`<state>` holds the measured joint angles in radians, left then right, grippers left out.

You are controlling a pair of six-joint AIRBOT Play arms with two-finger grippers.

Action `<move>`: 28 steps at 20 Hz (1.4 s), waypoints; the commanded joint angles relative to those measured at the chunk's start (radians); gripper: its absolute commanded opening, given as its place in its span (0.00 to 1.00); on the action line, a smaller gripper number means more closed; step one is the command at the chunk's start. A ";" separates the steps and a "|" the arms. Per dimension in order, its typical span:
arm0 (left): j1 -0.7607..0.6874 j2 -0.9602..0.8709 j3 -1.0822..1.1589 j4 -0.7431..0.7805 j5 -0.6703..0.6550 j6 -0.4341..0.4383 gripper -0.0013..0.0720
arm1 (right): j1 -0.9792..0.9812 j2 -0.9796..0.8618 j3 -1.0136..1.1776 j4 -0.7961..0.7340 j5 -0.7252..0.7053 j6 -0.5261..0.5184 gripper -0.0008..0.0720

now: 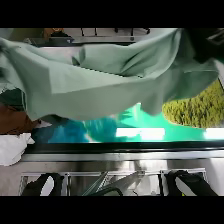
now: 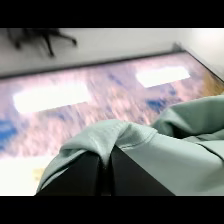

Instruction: Fold the shirts.

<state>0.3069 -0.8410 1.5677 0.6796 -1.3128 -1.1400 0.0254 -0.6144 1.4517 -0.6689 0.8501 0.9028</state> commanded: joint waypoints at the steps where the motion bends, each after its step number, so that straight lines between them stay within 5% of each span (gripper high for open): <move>1: -0.131 -0.165 -0.193 0.029 -0.005 0.066 0.04 | 0.000 -0.200 -0.061 -0.058 0.099 0.099 0.04; 6: -0.333 -0.630 -0.337 0.205 0.203 0.103 0.04 | -0.001 -0.609 -0.232 -0.077 0.039 0.212 0.05; 7: -0.344 -0.729 -0.296 0.213 0.209 0.100 0.21 | -0.001 -0.685 -0.231 -0.076 0.031 0.210 0.05; 8: -0.346 -0.818 -0.234 0.211 0.200 0.082 0.85 | -0.002 -0.750 -0.229 -0.076 0.010 0.204 0.13; 9: -0.338 -0.883 -0.171 0.220 0.188 0.026 0.96 | -0.007 -0.795 -0.219 -0.076 -0.004 0.193 0.30; 13: -0.240 -0.990 0.065 0.219 0.036 -0.099 0.96 | -0.105 -0.795 -0.111 -0.077 0.077 0.158 0.71; 19: -0.158 -0.869 -0.110 0.219 -0.142 -0.129 0.96 | -0.393 -0.645 -0.073 -0.145 0.299 0.114 0.73; 24: -0.212 -0.724 -0.520 0.219 0.069 -0.073 0.96 | -0.504 -0.663 -0.147 -0.148 0.391 0.003 0.73; 28: -0.272 -0.734 -0.588 0.219 0.238 -0.073 0.96 | -0.501 -0.725 -0.163 -0.139 0.384 -0.006 0.73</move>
<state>0.0708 -1.5841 1.0534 0.8982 -1.2121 -1.2194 -0.4614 -1.3067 1.3025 -0.8124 1.2171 0.9203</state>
